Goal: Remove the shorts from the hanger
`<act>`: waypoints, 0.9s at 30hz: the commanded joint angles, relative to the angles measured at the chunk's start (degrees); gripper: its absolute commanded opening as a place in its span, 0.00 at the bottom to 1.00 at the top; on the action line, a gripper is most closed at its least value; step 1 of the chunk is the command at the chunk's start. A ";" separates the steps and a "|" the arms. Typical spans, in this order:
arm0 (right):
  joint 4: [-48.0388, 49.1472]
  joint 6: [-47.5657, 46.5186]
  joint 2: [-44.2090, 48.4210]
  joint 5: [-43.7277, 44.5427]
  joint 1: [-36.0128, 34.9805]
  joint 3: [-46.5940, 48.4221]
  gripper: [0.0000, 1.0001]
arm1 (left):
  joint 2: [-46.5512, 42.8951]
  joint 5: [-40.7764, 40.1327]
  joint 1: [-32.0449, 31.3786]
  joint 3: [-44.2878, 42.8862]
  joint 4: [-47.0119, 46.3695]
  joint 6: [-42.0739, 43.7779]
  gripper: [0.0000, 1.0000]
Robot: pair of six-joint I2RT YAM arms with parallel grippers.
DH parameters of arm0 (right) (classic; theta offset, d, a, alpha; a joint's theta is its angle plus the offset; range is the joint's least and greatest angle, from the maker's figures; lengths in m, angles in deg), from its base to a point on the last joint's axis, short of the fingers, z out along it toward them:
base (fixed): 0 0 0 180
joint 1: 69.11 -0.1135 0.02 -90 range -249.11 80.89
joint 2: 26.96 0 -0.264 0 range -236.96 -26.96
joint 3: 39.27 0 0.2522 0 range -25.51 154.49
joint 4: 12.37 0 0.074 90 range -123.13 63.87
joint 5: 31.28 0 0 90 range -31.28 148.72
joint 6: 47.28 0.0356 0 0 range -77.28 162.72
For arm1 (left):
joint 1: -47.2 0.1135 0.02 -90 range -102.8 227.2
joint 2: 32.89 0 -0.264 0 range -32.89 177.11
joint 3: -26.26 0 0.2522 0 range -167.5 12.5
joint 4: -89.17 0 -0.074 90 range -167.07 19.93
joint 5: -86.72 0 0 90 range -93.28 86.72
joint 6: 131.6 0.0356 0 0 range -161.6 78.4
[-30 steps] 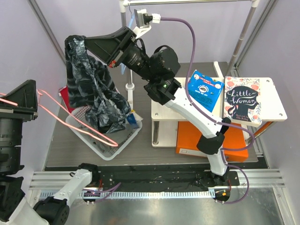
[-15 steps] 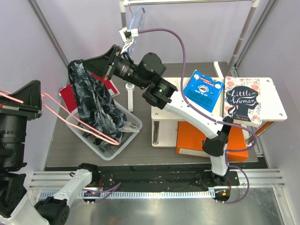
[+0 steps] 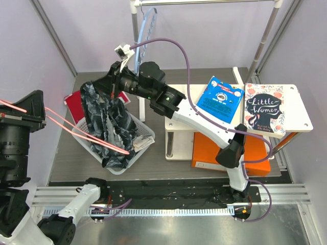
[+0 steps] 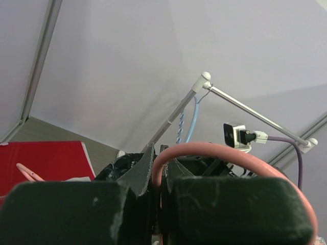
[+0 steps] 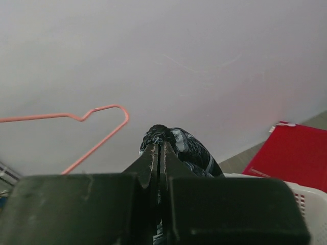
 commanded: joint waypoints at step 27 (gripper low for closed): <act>-18.75 -11.92 -1.25 11.05 -1.86 5.44 0.61 | 1.50 -1.54 0.38 0.78 1.48 -0.42 0.00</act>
